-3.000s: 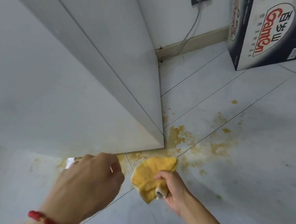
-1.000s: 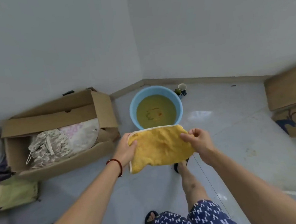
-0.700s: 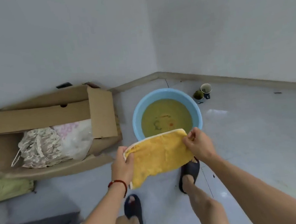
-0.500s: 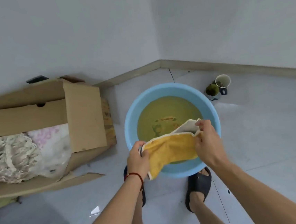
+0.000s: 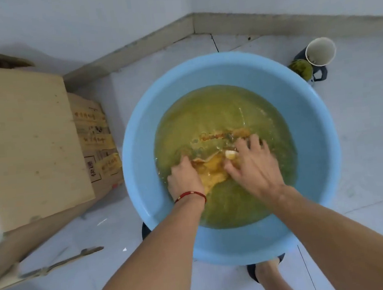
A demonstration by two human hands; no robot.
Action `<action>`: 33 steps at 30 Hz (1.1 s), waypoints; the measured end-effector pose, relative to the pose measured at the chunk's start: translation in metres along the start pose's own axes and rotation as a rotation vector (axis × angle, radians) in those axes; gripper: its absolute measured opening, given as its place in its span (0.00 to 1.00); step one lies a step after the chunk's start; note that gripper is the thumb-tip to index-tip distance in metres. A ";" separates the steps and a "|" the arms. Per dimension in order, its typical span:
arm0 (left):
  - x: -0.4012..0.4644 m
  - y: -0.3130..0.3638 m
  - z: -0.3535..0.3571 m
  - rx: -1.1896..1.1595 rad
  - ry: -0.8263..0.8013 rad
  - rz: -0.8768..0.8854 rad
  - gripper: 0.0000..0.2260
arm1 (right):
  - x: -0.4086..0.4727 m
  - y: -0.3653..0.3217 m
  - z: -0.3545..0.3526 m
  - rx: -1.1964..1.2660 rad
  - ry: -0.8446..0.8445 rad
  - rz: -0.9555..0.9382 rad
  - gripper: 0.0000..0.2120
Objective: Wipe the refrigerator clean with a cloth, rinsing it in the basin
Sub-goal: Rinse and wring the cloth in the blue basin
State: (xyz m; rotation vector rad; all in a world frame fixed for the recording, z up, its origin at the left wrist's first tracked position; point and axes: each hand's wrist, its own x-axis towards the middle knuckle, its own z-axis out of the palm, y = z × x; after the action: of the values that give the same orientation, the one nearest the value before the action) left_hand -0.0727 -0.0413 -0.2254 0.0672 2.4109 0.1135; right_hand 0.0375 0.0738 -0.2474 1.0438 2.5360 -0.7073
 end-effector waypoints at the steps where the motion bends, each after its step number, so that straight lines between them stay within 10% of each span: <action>1: -0.001 0.007 -0.001 -0.117 -0.019 -0.078 0.16 | 0.001 -0.008 -0.002 0.251 -0.019 0.116 0.22; 5: -0.009 0.027 -0.006 -0.729 -0.244 -0.379 0.23 | 0.000 -0.045 -0.014 0.903 -0.158 0.441 0.26; 9: 0.000 0.030 -0.008 -0.834 -0.398 -0.454 0.27 | -0.008 -0.075 -0.030 1.115 -0.147 0.509 0.11; 15: -0.007 0.007 -0.007 -0.719 -0.390 -0.454 0.20 | 0.013 -0.043 -0.018 0.001 -0.070 0.038 0.23; 18: -0.001 -0.008 -0.007 -0.682 -0.200 -0.495 0.18 | 0.014 -0.022 -0.017 -0.162 0.024 0.152 0.16; 26: -0.001 0.015 0.008 -0.978 -0.397 -0.538 0.25 | -0.005 -0.085 -0.012 1.229 -0.128 0.662 0.17; 29: 0.001 0.019 0.003 -0.918 -0.386 -0.427 0.21 | -0.003 -0.090 -0.017 0.983 -0.008 0.573 0.08; 33: -0.009 0.015 0.004 -0.771 -0.425 -0.306 0.26 | 0.008 -0.069 -0.021 0.325 -0.037 0.228 0.22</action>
State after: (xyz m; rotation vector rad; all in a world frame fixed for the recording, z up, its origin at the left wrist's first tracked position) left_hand -0.0635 -0.0265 -0.2206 -0.5687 1.7902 0.7851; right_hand -0.0194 0.0481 -0.2112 1.3828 2.2670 -1.0828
